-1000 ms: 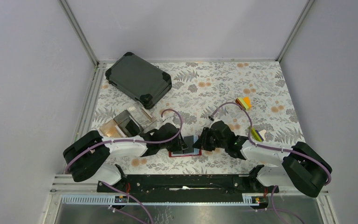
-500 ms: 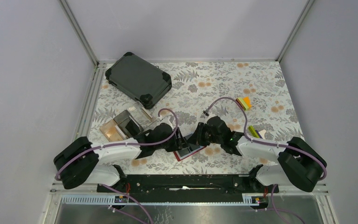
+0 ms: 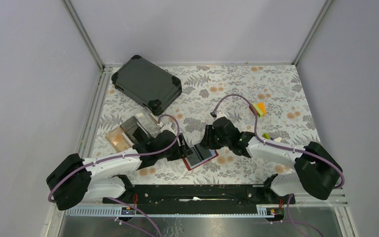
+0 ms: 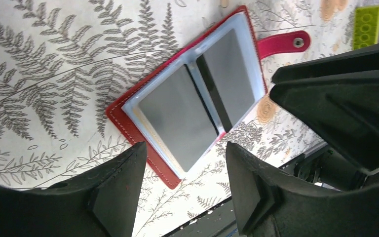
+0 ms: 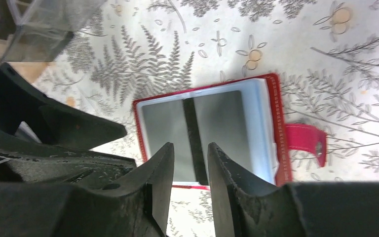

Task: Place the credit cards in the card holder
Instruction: Insert the credit card into the card holder.

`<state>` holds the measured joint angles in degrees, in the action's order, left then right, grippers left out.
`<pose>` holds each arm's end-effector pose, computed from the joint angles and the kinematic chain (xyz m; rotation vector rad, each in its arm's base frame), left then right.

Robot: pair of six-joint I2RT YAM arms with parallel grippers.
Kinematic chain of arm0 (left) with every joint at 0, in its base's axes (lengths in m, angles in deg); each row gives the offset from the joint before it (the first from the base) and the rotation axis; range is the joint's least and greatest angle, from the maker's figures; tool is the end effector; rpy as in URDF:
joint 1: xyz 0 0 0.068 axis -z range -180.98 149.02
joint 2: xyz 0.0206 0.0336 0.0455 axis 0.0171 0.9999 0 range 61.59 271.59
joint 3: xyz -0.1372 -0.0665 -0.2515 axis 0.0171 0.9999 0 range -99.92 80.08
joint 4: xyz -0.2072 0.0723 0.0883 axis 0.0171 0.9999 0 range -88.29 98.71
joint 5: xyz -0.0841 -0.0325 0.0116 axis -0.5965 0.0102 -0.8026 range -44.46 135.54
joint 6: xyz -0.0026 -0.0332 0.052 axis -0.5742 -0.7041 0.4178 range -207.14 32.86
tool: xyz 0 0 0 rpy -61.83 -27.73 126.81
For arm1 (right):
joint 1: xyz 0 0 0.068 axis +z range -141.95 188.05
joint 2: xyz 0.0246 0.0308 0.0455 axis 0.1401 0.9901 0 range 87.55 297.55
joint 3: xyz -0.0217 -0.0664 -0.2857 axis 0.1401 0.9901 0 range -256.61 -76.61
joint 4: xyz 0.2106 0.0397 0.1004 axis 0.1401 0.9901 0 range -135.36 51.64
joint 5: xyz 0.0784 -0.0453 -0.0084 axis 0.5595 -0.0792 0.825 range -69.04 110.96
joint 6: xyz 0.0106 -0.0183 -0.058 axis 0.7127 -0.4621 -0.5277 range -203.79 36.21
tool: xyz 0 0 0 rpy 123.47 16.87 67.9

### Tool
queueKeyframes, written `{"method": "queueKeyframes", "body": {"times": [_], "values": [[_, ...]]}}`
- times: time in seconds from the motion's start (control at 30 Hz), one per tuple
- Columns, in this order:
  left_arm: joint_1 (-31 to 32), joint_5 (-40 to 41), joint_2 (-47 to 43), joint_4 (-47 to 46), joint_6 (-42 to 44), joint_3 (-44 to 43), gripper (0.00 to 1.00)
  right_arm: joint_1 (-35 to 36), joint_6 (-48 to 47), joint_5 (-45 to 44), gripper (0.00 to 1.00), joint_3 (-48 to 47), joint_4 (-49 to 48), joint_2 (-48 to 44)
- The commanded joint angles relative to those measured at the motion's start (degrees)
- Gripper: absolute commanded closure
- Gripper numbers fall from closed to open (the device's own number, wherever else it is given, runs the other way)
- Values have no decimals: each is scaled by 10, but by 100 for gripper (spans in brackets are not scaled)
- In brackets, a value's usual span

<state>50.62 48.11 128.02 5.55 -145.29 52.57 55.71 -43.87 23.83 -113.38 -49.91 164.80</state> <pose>0.1268 -0.1568 0.2033 -0.1670 2.4921 -0.8612 0.1730 0.1936 0.2256 -0.1884 2.3414 0.8720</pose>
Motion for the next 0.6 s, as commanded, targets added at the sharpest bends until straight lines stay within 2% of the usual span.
{"method": "queueKeyframes", "body": {"times": [0.0,0.17,0.3,0.57], "values": [[-10,-3,16,-1,-31,11,37,0,-87,-64,61,-52,98,31],[-13,-17,27,-36,-50,23,38,-2,-99,-38,55,-61,103,60],[-14,-12,43,-39,-47,12,40,2,-128,5,40,-48,81,57],[-14,22,75,9,-37,-2,44,39,-187,-94,25,-83,128,79]]}}
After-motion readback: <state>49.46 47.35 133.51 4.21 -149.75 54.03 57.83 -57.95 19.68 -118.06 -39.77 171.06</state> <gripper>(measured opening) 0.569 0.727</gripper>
